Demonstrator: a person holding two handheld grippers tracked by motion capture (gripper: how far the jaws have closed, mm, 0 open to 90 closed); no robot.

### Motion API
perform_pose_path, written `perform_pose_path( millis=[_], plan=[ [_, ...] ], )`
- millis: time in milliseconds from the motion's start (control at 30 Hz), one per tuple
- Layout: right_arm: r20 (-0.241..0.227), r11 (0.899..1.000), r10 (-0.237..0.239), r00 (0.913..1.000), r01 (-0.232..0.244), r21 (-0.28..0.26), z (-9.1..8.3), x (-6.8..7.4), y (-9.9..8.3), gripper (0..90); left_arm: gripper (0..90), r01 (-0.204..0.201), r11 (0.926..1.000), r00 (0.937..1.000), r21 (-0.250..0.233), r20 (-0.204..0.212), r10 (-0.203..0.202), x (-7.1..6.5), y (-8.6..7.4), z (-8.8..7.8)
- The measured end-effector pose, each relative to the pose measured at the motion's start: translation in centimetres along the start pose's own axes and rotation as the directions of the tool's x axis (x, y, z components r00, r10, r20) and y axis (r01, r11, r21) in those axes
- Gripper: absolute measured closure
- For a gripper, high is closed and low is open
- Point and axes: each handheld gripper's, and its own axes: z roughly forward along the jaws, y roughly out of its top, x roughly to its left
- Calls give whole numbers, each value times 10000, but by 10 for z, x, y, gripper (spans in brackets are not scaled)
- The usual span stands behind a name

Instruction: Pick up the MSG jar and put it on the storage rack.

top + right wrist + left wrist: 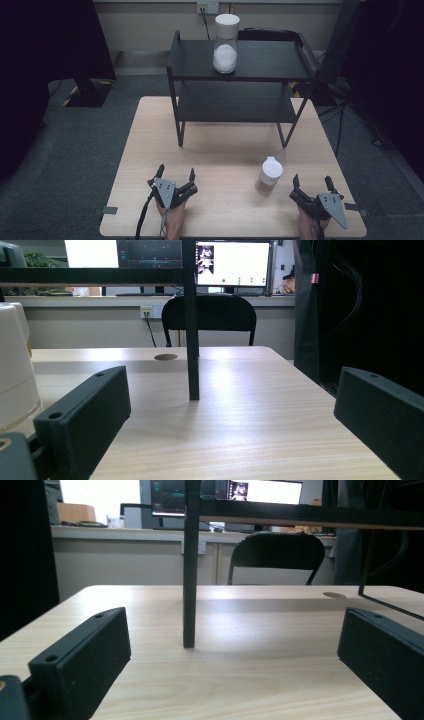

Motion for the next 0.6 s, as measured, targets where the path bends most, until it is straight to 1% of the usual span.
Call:
perform_pose_path(
  millis=[33,100,133,167,267,600],
  plan=[
    [1,10000,-3,10000,3,2,0,0,0,2,0,0,10000,10000,0,0,0,0,0,0],
    [3,10000,-1,10000,1,0,0,0,0,2,0,-293,9994,9995,-169,-102,292,-5,-3,-1],
    [8,10000,3,10000,-3,0,0,0,0,3,0,-307,9993,9995,-232,-80,305,-5,-4,-2],
    [11,10000,0,10000,0,-1,0,0,0,3,1,-221,9996,9997,-191,-147,219,-5,-4,-2],
    [35,10000,-5,10000,5,11,0,1,0,3,4,-246,9996,9995,-168,-217,243,-7,-3,-2],
    [56,10000,-20,10000,19,42,0,1,1,3,1,-212,9996,9995,-192,-225,208,-7,-4,-2]
  ],
)
